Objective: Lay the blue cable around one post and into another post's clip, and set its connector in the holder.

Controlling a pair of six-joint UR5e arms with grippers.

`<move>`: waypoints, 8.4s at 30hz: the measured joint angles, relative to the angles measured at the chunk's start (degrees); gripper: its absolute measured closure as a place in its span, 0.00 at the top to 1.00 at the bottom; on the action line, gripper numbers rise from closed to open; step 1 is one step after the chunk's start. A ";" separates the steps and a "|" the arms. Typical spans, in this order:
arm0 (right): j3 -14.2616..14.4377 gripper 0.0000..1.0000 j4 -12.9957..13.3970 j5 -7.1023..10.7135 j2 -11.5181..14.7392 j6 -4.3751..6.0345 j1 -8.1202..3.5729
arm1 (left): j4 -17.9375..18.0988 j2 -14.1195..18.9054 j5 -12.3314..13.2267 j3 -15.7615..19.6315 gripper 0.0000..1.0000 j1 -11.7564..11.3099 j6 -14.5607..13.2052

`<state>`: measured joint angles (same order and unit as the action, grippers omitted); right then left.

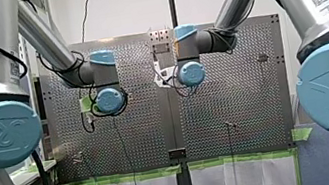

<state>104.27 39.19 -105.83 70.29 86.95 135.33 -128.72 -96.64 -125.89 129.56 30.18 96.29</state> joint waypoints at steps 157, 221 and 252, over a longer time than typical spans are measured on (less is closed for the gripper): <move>-12.30 0.00 -3.17 -6.48 -17.91 7.73 -14.94 | -19.04 -3.06 37.72 -24.82 1.00 -44.58 22.84; 1.25 0.00 14.78 12.11 -29.79 0.79 -39.90 | -19.04 -3.06 37.52 -24.82 1.00 -45.34 23.23; 0.42 0.00 16.23 30.15 -29.91 1.05 -39.95 | -19.19 -3.04 40.66 -24.82 1.00 -44.26 26.93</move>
<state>104.70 55.42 -75.68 40.38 88.00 95.37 -147.91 -99.68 -85.23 104.74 -14.08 123.23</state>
